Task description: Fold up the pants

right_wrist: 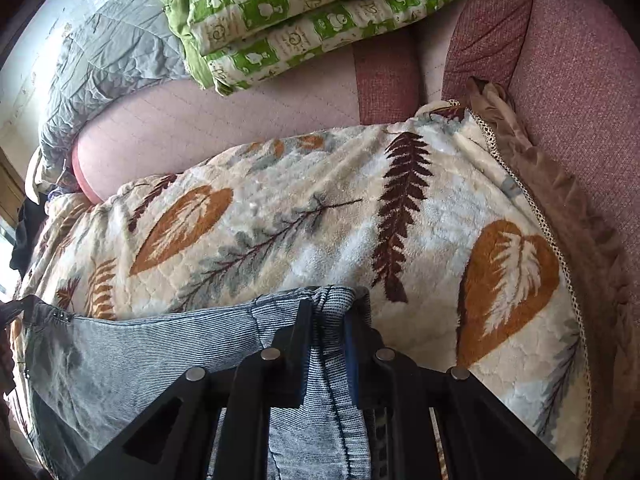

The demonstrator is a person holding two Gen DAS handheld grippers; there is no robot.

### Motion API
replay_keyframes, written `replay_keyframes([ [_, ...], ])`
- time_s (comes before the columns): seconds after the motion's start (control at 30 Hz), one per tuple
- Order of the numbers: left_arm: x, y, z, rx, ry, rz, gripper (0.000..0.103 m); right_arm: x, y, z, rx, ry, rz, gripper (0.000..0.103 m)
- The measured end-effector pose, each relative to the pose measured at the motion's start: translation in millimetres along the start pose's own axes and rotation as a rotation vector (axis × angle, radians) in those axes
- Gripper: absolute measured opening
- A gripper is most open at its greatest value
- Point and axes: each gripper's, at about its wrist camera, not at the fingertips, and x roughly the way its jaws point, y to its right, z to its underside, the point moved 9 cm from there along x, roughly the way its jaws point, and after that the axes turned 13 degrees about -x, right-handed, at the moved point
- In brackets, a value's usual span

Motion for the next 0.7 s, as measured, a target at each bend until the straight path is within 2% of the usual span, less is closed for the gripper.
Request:
replay_keyframes([
  [0.07,2.1,-1.6,-1.7,-0.007,0.018,0.001,0.003,8.5,2.8,2.4,0.008,-0.005,0.011,0.015],
  [0.1,8.3,-4.6,1.1,-0.003,0.009,-0.024,0.003,19.6,2.3,9.2,-0.002,-0.046,0.016,0.017],
  [0.13,19.0,-9.6,6.9,0.002,-0.029,-0.058,0.004,37.0,1.9,22.7,-0.017,-0.137,0.017,0.017],
  [0.17,28.9,-17.5,13.4,0.001,-0.06,-0.104,0.007,49.5,4.7,34.0,-0.034,-0.194,0.055,0.02],
  [0.2,34.8,-23.1,17.4,-0.005,-0.064,-0.126,0.008,53.4,5.8,38.9,-0.041,-0.196,0.073,0.025],
  [0.23,35.6,-24.6,18.5,-0.009,-0.053,-0.116,0.008,51.2,6.3,39.1,-0.026,-0.17,0.069,0.025],
  [0.27,33.1,-24.5,17.9,-0.009,-0.036,-0.11,0.008,47.5,7.9,39.1,0.004,-0.152,0.06,0.033],
  [0.3,28.8,-24.0,17.0,-0.006,-0.021,-0.116,0.011,43.2,10.1,39.0,0.03,-0.143,0.057,0.049],
  [0.33,22.6,-22.9,14.8,0.001,0.0,-0.123,0.012,36.3,13.4,39.1,0.044,-0.132,0.076,0.056],
  [0.37,14.4,-22.1,11.8,0.009,0.025,-0.132,0.023,26.6,15.2,38.2,0.049,-0.109,0.095,0.061],
  [0.4,4.0,-22.2,8.5,0.016,0.052,-0.133,0.035,15.8,15.1,37.2,0.054,-0.083,0.094,0.061],
  [0.43,-7.0,-21.7,5.7,0.024,0.075,-0.127,0.041,4.1,14.2,37.2,0.064,-0.064,0.079,0.061],
  [0.47,-18.8,-21.1,4.1,0.028,0.096,-0.117,0.054,-8.2,10.7,37.5,0.073,-0.041,0.055,0.061],
  [0.5,-31.7,-21.8,3.5,0.028,0.121,-0.107,0.06,-20.0,4.6,39.2,0.077,-0.02,0.018,0.061],
  [0.53,-44.6,-22.4,5.3,0.03,0.144,-0.096,0.06,-30.4,-5.6,41.9,0.08,-0.014,-0.028,0.062],
  [0.63,-71.3,-21.1,24.0,0.048,0.146,-0.046,0.063,-38.0,-35.8,62.4,0.113,-0.033,-0.184,0.069],
  [0.7,-77.8,-21.4,43.5,0.077,0.138,-0.05,0.07,-26.7,-49.6,78.4,0.113,-0.072,-0.226,0.069],
])
